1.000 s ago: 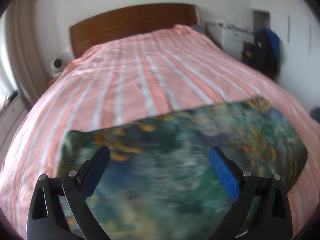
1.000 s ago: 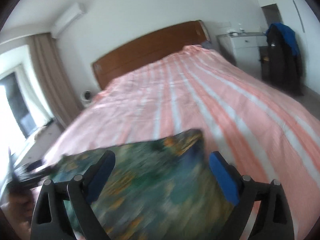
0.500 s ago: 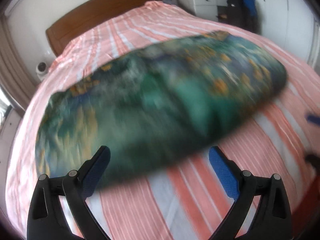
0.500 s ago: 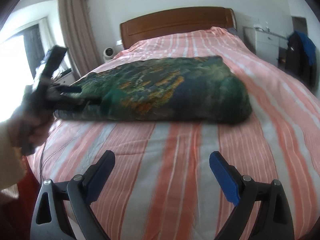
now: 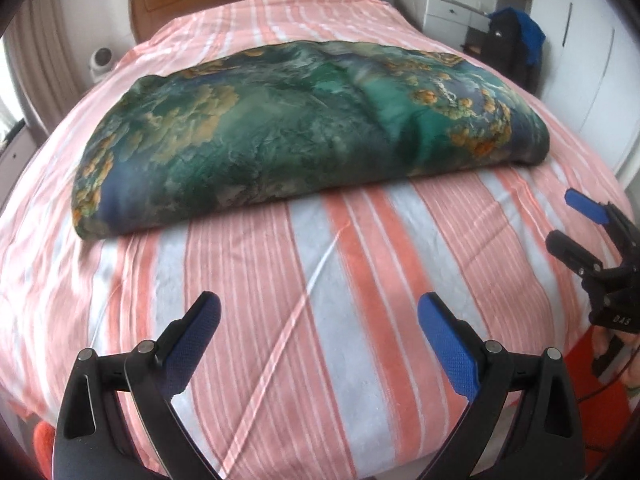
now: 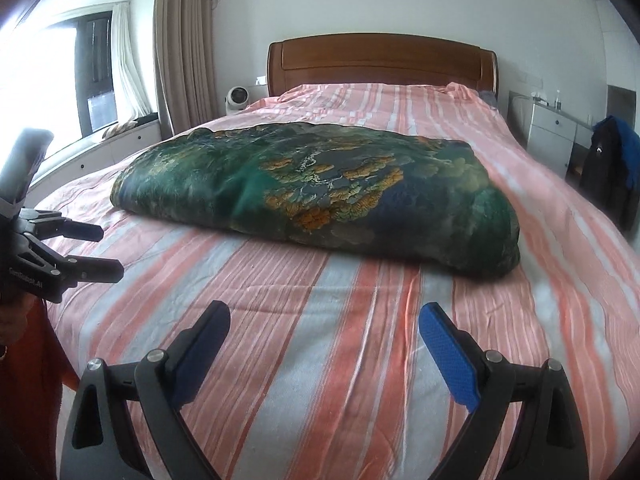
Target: Fold large clothes
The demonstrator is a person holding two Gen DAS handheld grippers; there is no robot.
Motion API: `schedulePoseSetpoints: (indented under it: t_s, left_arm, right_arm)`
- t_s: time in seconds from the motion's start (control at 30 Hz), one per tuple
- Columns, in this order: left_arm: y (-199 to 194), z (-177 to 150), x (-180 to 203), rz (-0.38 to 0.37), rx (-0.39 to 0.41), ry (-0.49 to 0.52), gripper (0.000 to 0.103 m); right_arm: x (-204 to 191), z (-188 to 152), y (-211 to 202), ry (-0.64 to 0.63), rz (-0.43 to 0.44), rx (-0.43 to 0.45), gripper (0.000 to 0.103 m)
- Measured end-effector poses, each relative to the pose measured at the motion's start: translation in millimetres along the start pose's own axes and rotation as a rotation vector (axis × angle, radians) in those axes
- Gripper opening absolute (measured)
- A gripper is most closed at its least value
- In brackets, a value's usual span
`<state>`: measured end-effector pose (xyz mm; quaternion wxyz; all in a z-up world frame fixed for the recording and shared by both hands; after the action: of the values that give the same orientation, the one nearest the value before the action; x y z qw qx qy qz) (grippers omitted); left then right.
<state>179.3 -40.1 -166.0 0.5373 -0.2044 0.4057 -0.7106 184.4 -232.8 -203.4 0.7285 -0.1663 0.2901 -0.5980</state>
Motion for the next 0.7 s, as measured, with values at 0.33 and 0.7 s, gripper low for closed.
schedulePoseSetpoints:
  t_s: [0.33,0.7]
  left_arm:
    - [-3.4,-4.8,3.1,0.032,0.014,0.009,0.099]
    - [-5.7,-14.1,-7.4,0.051,0.003,-0.019,0.099]
  right_arm:
    - [1.8,-1.6,1.5,-0.018,-0.019,-0.003,0.094]
    - [-1.2,-4.1,4.4,-0.03,-0.017,-0.014,0.094]
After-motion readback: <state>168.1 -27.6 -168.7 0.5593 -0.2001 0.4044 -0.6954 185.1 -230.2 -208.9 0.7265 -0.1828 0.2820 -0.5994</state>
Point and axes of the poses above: each gripper's, at about its wrist camera, not at the fingertips, and y roughly the way its jaws point, x to its right, z to its top, the point moved 6 cm from there along y, roughly the way its jaws point, and after that the axes turned 13 degrees about y, right-handed, at the moved point
